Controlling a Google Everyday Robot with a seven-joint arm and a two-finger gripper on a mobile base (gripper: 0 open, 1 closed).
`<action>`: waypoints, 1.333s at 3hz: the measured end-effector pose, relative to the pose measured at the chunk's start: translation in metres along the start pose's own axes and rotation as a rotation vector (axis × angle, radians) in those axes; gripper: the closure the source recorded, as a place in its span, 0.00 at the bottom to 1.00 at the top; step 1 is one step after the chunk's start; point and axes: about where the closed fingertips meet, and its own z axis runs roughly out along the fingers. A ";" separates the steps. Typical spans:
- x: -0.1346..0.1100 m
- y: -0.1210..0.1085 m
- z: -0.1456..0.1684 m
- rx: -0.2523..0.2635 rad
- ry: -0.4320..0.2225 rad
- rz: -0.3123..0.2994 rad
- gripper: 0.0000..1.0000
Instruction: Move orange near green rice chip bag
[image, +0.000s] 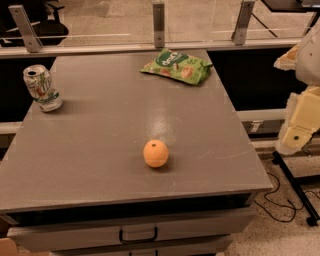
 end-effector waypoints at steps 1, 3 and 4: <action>0.000 0.000 0.000 0.000 0.000 0.000 0.00; -0.048 0.017 0.035 -0.077 -0.196 -0.063 0.00; -0.102 0.035 0.073 -0.150 -0.351 -0.123 0.00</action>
Offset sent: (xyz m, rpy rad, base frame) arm 0.0044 0.0240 -0.0187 0.1608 0.0376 0.0472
